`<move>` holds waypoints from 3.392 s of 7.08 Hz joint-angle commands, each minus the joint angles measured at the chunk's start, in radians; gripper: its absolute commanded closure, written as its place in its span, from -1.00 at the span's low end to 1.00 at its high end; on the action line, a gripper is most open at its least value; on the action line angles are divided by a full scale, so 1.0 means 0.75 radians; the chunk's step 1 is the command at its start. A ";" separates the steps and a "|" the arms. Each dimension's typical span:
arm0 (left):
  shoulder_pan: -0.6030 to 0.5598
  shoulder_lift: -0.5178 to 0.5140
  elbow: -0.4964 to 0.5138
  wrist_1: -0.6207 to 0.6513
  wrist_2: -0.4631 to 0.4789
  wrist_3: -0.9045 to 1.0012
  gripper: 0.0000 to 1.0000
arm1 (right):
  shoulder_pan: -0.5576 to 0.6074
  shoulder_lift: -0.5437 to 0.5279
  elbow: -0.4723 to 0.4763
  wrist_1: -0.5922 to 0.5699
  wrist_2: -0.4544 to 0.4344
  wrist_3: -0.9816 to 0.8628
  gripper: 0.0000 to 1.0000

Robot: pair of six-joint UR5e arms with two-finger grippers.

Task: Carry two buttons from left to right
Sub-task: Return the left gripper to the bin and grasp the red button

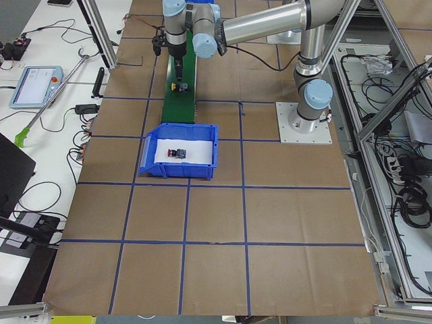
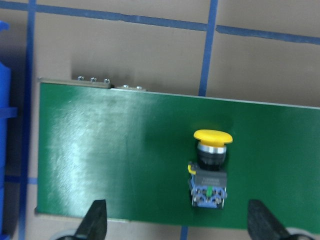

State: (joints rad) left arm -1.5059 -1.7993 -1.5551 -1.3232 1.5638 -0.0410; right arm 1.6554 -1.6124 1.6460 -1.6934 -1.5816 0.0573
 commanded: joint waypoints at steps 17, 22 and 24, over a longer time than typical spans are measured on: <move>0.681 -0.077 -0.066 0.129 0.046 0.861 -0.94 | 0.002 0.047 -0.016 0.000 0.010 -0.009 -1.00; 0.672 -0.237 -0.233 0.516 0.005 0.852 -0.94 | 0.002 0.053 -0.016 0.000 0.004 -0.001 -1.00; 0.674 -0.270 -0.287 0.629 0.005 0.852 -0.94 | 0.002 0.053 -0.002 0.002 0.008 0.001 -1.00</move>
State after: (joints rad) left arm -1.0009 -1.9845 -1.7480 -0.9037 1.5694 0.5985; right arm 1.6564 -1.5723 1.6375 -1.6932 -1.5760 0.0577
